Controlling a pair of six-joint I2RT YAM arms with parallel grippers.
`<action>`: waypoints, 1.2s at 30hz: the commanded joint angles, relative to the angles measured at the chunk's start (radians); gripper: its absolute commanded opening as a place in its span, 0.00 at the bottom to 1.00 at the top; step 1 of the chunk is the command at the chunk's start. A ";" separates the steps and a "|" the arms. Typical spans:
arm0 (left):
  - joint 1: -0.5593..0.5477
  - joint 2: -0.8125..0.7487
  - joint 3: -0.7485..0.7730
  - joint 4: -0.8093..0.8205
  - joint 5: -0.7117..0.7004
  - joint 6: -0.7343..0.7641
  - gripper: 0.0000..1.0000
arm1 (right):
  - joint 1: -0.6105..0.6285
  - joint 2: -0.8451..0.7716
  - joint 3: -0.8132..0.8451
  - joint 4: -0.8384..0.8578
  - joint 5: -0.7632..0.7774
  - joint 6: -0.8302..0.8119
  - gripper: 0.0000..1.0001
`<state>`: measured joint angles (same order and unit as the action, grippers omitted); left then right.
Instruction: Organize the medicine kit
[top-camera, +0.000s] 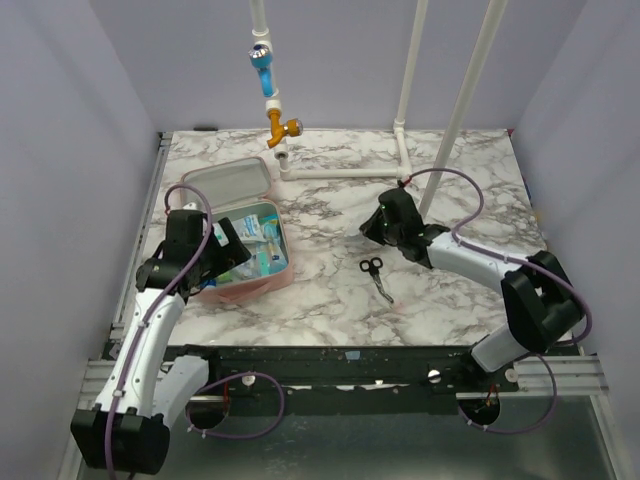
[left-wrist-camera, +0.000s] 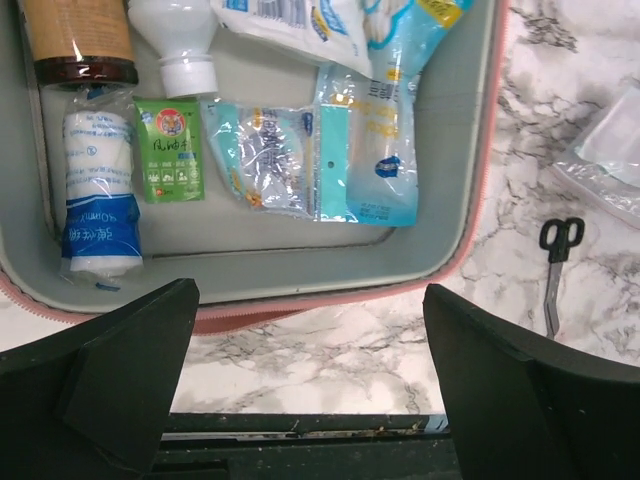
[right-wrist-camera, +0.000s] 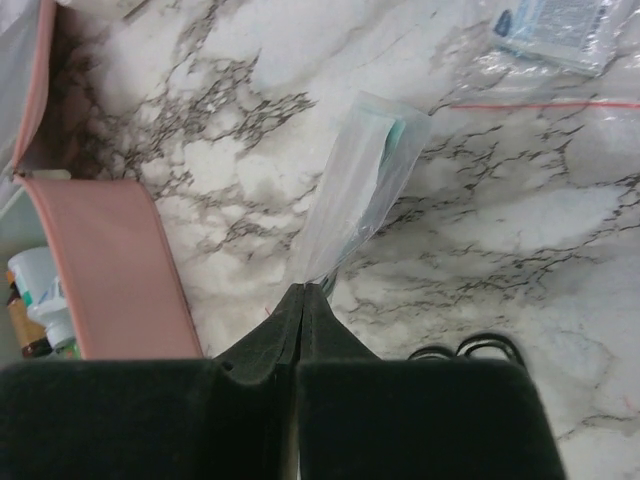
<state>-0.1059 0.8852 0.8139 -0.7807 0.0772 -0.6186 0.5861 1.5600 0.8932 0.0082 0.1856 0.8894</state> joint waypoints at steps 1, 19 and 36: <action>0.003 -0.098 0.030 -0.035 0.049 0.064 0.98 | 0.079 -0.067 0.052 -0.100 0.047 -0.051 0.01; 0.003 -0.368 -0.042 -0.026 -0.002 0.129 0.98 | 0.390 -0.041 0.313 -0.114 0.096 -0.152 0.01; 0.003 -0.485 -0.100 0.040 0.026 0.134 0.98 | 0.477 0.421 0.703 -0.067 -0.090 -0.199 0.01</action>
<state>-0.1059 0.4267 0.7280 -0.7780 0.0910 -0.4934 1.0542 1.9068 1.5280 -0.0647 0.1570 0.7082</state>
